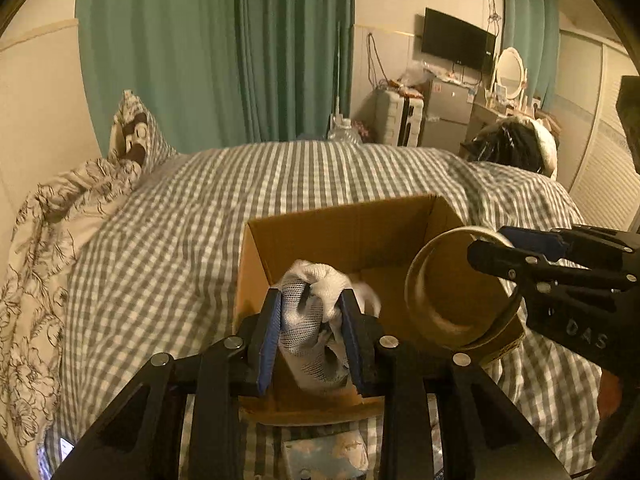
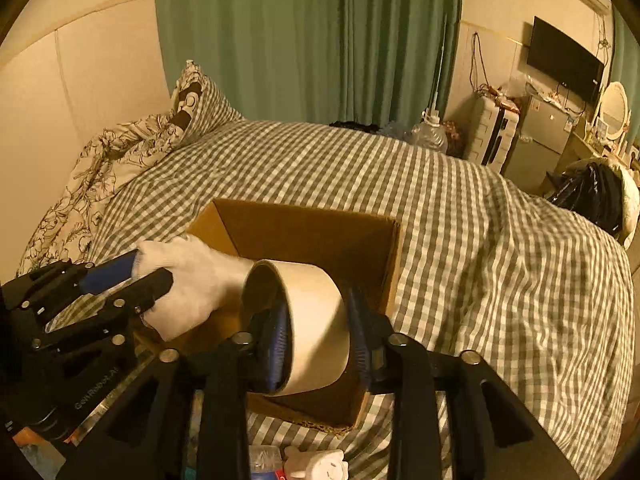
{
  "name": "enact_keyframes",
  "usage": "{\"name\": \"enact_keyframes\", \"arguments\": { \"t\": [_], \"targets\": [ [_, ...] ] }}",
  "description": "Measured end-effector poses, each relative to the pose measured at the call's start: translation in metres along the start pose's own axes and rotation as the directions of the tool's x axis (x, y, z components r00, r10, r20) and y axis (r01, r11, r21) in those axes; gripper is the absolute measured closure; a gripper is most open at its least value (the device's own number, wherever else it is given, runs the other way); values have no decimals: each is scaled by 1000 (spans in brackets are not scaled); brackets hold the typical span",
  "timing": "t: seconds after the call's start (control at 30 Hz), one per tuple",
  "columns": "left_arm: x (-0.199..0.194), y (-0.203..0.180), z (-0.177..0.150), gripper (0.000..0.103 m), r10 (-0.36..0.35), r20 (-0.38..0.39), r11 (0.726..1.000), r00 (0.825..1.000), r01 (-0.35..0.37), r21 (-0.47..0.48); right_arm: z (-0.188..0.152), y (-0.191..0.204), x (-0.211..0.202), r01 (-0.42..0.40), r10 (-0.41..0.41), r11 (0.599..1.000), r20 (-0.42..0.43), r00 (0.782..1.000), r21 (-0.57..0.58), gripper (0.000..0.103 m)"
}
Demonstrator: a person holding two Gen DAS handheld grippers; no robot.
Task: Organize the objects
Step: 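Carry the glove and tape roll over the cardboard box while both tools open to drop them, then grasp the teal blister pack with the left tool while the right tool grasps the floss jar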
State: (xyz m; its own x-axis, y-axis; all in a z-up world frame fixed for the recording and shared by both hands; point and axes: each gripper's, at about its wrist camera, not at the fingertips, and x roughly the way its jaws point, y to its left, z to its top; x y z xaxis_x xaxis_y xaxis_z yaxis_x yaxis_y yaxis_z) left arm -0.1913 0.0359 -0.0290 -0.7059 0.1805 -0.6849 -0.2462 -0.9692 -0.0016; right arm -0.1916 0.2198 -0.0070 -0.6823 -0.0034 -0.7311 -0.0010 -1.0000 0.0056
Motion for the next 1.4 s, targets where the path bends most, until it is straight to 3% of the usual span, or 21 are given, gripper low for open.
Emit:
{"name": "enact_keyframes", "arguments": {
  "t": [0.07,0.1,0.13,0.2,0.27,0.4,0.5,0.93,1.27,1.4],
  "targets": [
    [-2,-2,-3,59,-4,-1,1000,1000,4,3,-5,-1,0,4,-4,1000,-5,1000,3,46],
    [-4,-2,-3,44,2,2,1000,1000,-2,5,-7,-1,-2,5,-5,1000,-2,1000,5,44],
    [-9,-2,-4,38,14,15,1000,1000,-14,8,-9,-3,-3,6,-6,1000,0,1000,9,43],
    [-16,-3,-4,37,17,24,1000,1000,-18,11,-10,-4,-9,10,-10,1000,4,1000,18,40],
    [-24,-3,-4,33,20,27,1000,999,-20,9,-11,-5,-18,11,-11,1000,7,1000,23,27],
    [-43,0,-7,24,34,48,999,998,-34,2,-15,-5,-35,19,-20,1000,20,1000,24,24],
    [-57,1,-10,22,38,56,999,998,-38,4,-17,-4,-42,27,-27,999,13,1000,23,13],
    [-60,9,-34,22,55,25,998,998,-55,13,-24,-10,-35,60,-60,996,2,998,64,13],
    [-77,-3,-76,22,12,-25,1000,1000,-12,-5,-68,-2,-88,45,-46,999,50,998,16,13],
    [-81,-13,-100,10,10,-56,1000,998,-11,-3,-96,4,-108,46,-46,999,54,997,-5,13]
  ]
}}
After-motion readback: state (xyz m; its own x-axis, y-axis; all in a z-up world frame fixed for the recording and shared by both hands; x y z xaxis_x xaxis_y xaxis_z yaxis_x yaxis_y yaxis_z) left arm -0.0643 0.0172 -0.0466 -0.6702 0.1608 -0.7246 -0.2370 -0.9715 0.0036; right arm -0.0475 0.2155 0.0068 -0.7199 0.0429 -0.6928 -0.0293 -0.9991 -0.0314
